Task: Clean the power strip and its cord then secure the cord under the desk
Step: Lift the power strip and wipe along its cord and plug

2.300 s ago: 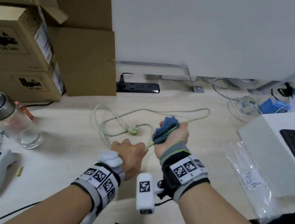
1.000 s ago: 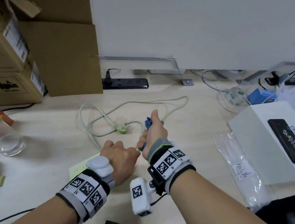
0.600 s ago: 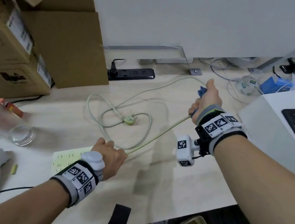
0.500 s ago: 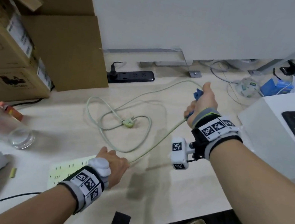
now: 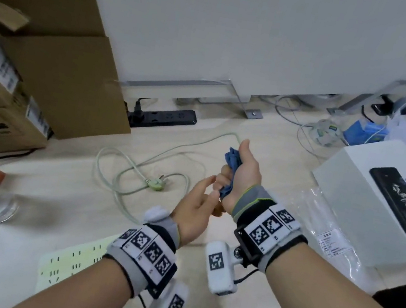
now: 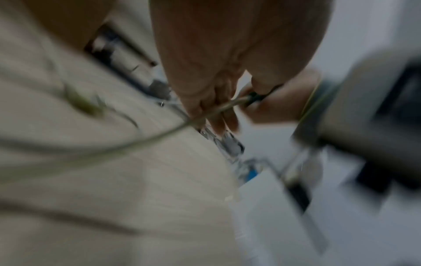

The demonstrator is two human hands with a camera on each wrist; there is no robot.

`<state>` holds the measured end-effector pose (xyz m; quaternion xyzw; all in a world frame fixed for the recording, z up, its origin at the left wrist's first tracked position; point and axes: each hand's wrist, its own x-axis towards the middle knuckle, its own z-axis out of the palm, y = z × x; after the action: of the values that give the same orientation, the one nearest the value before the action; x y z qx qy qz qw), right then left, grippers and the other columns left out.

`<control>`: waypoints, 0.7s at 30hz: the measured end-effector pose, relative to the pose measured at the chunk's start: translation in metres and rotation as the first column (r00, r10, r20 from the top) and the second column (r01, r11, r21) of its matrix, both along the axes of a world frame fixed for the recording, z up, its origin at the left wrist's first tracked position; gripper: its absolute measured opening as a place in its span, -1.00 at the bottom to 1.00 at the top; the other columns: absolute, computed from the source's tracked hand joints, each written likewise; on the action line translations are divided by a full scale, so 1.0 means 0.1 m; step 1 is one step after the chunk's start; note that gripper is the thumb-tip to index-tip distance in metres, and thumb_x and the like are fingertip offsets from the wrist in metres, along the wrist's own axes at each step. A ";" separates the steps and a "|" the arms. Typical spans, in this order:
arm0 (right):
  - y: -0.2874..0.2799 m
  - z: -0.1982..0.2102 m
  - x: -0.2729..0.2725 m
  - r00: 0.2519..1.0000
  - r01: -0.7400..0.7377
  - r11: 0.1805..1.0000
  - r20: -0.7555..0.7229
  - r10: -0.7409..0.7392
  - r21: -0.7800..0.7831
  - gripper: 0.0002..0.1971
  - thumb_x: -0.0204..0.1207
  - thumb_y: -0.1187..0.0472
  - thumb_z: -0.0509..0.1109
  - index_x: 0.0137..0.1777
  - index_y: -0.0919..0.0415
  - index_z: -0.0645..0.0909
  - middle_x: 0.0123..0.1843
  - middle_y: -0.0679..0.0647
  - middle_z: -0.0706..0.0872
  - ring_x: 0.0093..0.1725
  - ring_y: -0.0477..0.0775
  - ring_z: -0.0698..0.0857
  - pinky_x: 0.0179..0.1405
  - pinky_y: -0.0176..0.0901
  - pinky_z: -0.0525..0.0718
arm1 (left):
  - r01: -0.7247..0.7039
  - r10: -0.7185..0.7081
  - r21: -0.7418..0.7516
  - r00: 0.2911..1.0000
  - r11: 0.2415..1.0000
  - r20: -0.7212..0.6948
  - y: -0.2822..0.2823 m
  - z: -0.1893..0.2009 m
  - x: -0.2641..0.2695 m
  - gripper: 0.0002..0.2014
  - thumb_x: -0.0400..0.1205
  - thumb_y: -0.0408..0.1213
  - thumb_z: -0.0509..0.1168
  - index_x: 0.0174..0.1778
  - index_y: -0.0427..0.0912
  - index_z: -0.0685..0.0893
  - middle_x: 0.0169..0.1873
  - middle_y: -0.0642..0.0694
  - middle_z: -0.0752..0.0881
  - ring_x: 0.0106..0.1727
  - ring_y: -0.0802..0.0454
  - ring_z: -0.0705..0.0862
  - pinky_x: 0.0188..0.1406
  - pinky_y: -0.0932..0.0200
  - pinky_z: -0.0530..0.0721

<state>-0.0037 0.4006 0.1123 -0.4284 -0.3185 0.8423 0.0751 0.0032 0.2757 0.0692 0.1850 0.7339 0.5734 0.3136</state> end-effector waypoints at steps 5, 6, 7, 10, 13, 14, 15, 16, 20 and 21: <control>0.14 -0.02 -0.02 0.995 0.030 0.999 0.096 -0.028 -0.022 -0.55 0.52 -0.28 0.29 -0.25 0.13 0.45 -0.60 -0.05 0.21 -0.65 -0.03 0.07 -0.66 -0.26 0.11 | -0.164 0.170 -0.069 0.980 0.984 0.100 0.16 0.03 0.04 -0.43 0.51 0.31 0.04 -0.07 -0.09 0.74 -0.60 -0.01 0.46 -0.42 0.05 0.43 -0.22 0.11 0.39; 0.17 0.00 -0.02 0.993 0.025 0.999 0.113 -0.020 -0.047 -0.55 0.53 -0.28 0.28 -0.25 0.14 0.44 -0.59 -0.05 0.19 -0.65 -0.02 0.06 -0.65 -0.27 0.10 | -0.179 0.186 -0.079 0.978 0.981 0.098 0.15 0.03 0.05 -0.46 0.56 0.29 0.08 -0.20 -0.08 0.76 -0.60 -0.17 0.49 -0.42 0.01 0.46 -0.21 0.12 0.40; 0.19 0.03 -0.01 0.993 0.008 0.998 0.120 0.001 -0.069 -0.54 0.53 -0.28 0.26 -0.27 0.14 0.42 -0.59 -0.05 0.16 -0.65 -0.02 0.05 -0.63 -0.28 0.10 | -0.207 0.214 -0.083 0.972 0.975 0.100 0.14 0.04 0.05 -0.48 0.60 0.25 0.12 -0.34 -0.08 0.74 -0.53 -0.27 0.54 -0.42 -0.05 0.48 -0.21 0.13 0.41; 0.24 0.11 -0.08 0.994 -0.011 0.996 0.106 0.020 -0.089 -0.50 0.53 -0.29 0.25 -0.35 0.13 0.35 -0.60 -0.05 0.12 -0.65 0.00 0.03 -0.56 -0.28 0.09 | -0.245 0.253 -0.097 0.965 0.965 0.072 0.06 0.02 -0.02 -0.46 0.60 0.19 0.21 -0.55 -0.17 0.47 -0.64 -0.13 0.38 -0.56 -0.03 0.31 -0.48 0.17 0.26; 0.41 0.25 -0.21 0.998 0.042 0.998 0.059 -0.038 -0.053 -0.53 0.55 -0.26 0.26 -0.36 0.12 0.39 -0.66 -0.06 0.13 -0.72 -0.02 0.06 -0.61 -0.37 0.11 | -0.317 0.301 0.044 0.929 0.947 0.216 -0.12 0.00 -0.11 -0.49 0.58 0.13 0.31 -0.58 -0.03 0.32 -0.63 -0.02 0.24 -0.58 0.04 0.14 -0.46 0.11 0.06; 0.49 0.30 -0.25 0.997 0.072 0.997 0.041 -0.070 -0.042 -0.55 0.55 -0.26 0.27 -0.35 0.10 0.40 -0.68 -0.06 0.13 -0.74 -0.02 0.06 -0.62 -0.40 0.13 | -0.357 0.310 0.113 0.901 0.927 0.303 -0.21 0.00 -0.14 -0.49 0.56 0.09 0.35 -0.60 -0.02 0.32 -0.64 0.02 0.21 -0.58 0.07 0.12 -0.46 0.10 0.04; 0.56 0.35 -0.28 0.996 0.089 0.995 0.025 -0.088 -0.039 -0.54 0.53 -0.27 0.28 -0.36 0.09 0.40 -0.68 -0.07 0.13 -0.74 -0.03 0.07 -0.62 -0.41 0.14 | -0.395 0.311 0.176 0.876 0.902 0.369 -0.32 0.01 -0.17 -0.50 0.55 0.03 0.37 -0.62 -0.01 0.33 -0.65 0.05 0.18 -0.59 0.09 0.11 -0.48 0.11 0.04; 0.61 0.38 -0.30 0.995 0.095 0.995 0.009 -0.094 -0.042 -0.53 0.51 -0.29 0.30 -0.37 0.09 0.40 -0.67 -0.07 0.14 -0.73 -0.02 0.07 -0.61 -0.39 0.15 | -0.420 0.310 0.223 0.861 0.880 0.403 -0.41 0.01 -0.20 -0.51 0.55 -0.03 0.39 -0.64 -0.01 0.34 -0.65 0.07 0.17 -0.61 0.11 0.11 -0.51 0.12 0.05; 0.53 0.48 -0.42 0.987 0.111 0.993 -0.120 -0.105 0.050 -0.53 0.46 -0.31 0.34 -0.31 0.09 0.38 -0.60 -0.07 0.18 -0.64 0.00 0.09 -0.59 -0.29 0.15 | -0.477 0.294 0.326 0.829 0.816 0.476 -0.58 0.09 -0.33 -0.56 0.55 -0.15 0.32 -0.62 -0.02 0.31 -0.66 0.10 0.17 -0.60 0.14 0.10 -0.48 0.16 0.09; 0.47 0.50 -0.47 0.982 0.112 0.988 -0.161 -0.094 0.106 -0.53 0.45 -0.31 0.36 -0.30 0.08 0.38 -0.60 -0.07 0.20 -0.64 0.00 0.10 -0.61 -0.28 0.18 | -0.492 0.288 0.351 0.820 0.797 0.495 -0.60 0.09 -0.35 -0.57 0.55 -0.15 0.30 -0.62 -0.02 0.31 -0.66 0.11 0.17 -0.59 0.13 0.07 -0.48 0.16 0.10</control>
<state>-0.0510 0.4479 0.1622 -0.3723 -0.3369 0.8484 0.1678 -0.0317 0.2157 0.0781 -0.0317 0.5129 0.8105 0.2811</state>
